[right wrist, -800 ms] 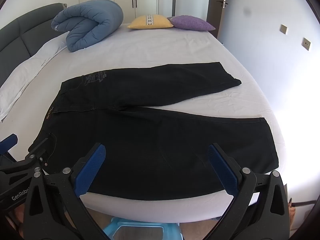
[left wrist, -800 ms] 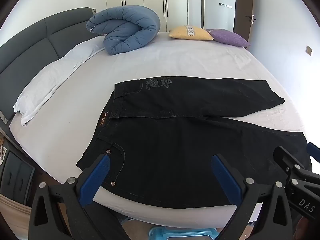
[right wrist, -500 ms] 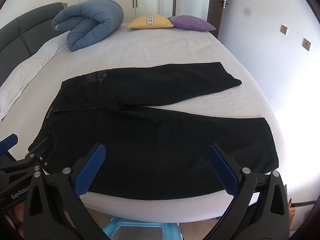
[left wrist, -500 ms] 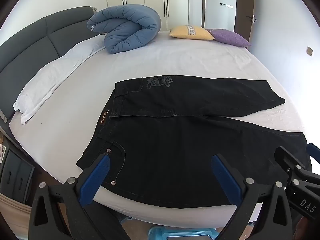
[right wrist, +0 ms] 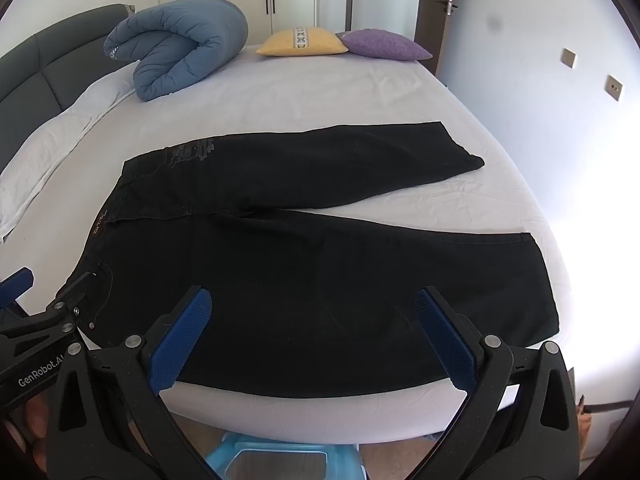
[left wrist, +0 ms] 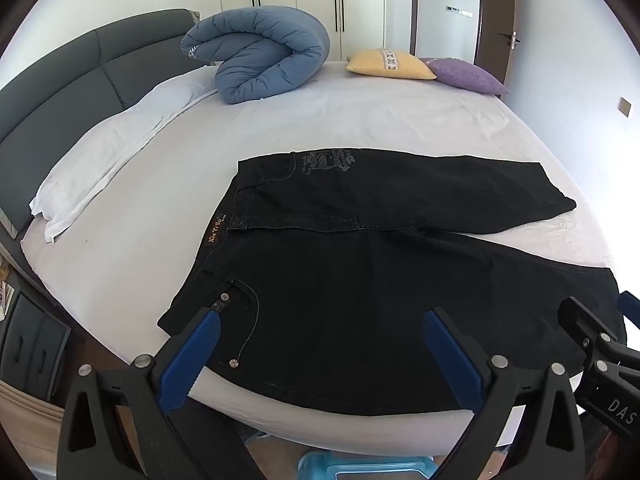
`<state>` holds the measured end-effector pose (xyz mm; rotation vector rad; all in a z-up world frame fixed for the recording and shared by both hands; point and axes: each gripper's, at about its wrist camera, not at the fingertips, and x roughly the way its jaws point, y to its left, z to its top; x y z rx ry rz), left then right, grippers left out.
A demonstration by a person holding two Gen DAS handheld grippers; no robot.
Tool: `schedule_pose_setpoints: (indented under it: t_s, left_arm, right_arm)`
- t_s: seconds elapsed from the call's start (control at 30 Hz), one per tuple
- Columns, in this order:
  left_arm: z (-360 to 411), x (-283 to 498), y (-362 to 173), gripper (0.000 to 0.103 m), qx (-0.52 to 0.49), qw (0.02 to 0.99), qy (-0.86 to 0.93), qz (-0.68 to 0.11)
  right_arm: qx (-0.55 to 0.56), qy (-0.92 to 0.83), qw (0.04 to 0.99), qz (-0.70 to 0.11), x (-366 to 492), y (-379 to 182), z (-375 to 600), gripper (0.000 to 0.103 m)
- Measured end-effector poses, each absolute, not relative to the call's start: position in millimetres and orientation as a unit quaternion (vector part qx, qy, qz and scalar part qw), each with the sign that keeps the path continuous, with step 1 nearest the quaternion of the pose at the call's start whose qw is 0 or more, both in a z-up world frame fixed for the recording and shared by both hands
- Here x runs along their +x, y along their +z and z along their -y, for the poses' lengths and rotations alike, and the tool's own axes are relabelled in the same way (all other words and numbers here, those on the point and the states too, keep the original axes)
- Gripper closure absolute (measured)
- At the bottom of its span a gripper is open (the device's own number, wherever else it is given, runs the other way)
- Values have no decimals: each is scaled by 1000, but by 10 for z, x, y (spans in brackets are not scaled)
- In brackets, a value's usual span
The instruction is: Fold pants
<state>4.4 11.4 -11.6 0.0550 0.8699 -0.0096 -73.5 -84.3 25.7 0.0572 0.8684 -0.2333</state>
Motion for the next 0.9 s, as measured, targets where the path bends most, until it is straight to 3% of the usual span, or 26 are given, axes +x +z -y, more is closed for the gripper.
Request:
schedule_pose_setpoints:
  t_s: [0.9]
  left_arm:
    - [-182, 41, -105, 0, 23, 906, -4, -422]
  right_arm:
    - [28, -112, 900, -420, -756, 232, 835, 0]
